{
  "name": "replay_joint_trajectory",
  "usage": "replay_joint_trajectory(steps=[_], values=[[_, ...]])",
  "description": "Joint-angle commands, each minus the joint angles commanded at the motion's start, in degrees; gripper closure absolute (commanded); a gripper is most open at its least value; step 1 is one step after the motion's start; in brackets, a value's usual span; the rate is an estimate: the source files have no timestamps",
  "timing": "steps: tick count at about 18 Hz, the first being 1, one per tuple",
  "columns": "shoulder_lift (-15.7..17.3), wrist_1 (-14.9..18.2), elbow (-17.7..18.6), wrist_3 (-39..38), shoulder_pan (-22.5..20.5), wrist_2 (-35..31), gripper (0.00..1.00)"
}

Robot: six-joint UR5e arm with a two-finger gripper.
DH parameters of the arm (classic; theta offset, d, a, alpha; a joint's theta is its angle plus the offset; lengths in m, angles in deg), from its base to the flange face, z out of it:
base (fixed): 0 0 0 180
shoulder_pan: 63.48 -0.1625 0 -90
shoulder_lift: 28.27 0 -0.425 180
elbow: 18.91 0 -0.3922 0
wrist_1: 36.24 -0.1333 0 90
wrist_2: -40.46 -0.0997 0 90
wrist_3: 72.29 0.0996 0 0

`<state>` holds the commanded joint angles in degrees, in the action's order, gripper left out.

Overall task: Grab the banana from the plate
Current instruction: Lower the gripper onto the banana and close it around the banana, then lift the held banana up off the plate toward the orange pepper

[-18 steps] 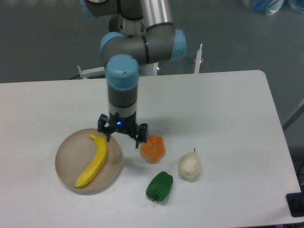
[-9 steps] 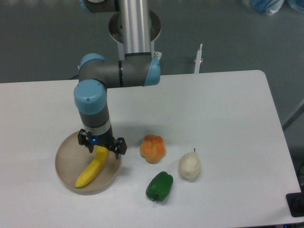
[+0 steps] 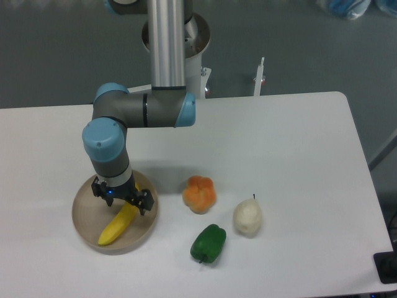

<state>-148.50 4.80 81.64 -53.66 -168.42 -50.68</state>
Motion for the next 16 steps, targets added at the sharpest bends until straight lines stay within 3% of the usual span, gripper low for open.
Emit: replay_joint_trajectory(steps=[3, 16], values=[[0.0, 0.0, 0.0, 0.0, 0.1, 0.1, 0.51], [1.3, 0.2, -0.3, 1.1, -0.1, 0.4, 0.61]])
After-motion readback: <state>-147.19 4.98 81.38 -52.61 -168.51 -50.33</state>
